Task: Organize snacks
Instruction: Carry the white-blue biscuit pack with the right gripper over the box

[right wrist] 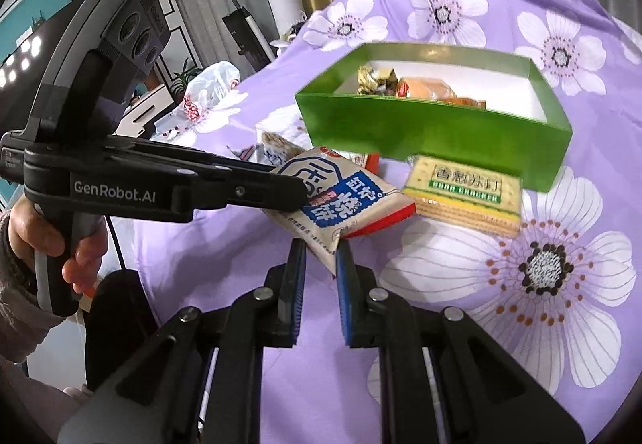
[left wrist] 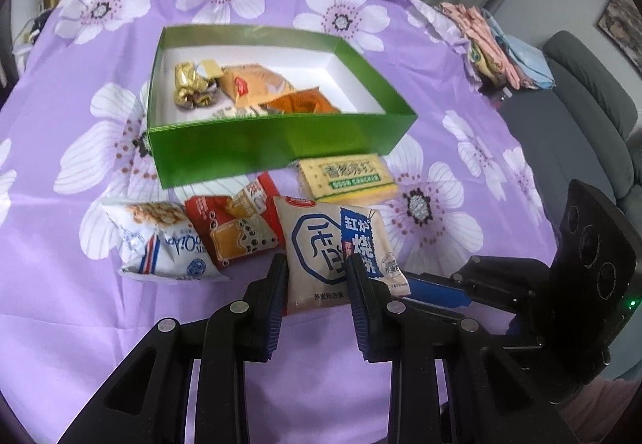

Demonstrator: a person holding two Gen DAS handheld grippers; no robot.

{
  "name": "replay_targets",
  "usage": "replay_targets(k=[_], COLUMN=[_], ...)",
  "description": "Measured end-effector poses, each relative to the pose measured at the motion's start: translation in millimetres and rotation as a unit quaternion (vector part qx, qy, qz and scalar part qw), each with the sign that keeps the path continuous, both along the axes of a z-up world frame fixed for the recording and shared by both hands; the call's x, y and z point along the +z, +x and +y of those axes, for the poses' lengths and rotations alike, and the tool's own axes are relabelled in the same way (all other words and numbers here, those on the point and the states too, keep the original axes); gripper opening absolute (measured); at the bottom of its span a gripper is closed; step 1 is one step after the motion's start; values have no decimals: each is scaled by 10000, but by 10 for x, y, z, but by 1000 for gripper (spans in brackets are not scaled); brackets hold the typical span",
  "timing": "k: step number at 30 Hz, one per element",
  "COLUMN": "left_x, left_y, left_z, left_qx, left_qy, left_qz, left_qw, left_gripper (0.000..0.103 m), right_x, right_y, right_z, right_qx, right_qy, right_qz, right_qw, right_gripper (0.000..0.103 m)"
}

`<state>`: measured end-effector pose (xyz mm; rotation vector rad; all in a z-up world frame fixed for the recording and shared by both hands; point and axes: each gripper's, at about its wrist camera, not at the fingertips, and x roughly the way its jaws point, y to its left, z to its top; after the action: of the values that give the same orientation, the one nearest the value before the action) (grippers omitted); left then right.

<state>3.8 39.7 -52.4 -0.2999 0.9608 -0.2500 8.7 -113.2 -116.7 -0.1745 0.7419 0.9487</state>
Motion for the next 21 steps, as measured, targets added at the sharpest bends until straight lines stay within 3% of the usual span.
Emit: replay_targets(k=[10, 21], left_x=[229, 361], left_y=[195, 679], left_z=[-89, -179], left_qx=[-80, -192], left_qy=[-26, -108], left_qz=[-314, -444], left_qw=[9995, 9988], left_gripper=[29, 29], right_x=[236, 393], right_y=[96, 510], right_z=[-105, -214], right_qx=[-238, -541], right_qy=[128, 273], right_qz=[-378, -609], right_qw=[9989, 9963], right_gripper=[15, 15])
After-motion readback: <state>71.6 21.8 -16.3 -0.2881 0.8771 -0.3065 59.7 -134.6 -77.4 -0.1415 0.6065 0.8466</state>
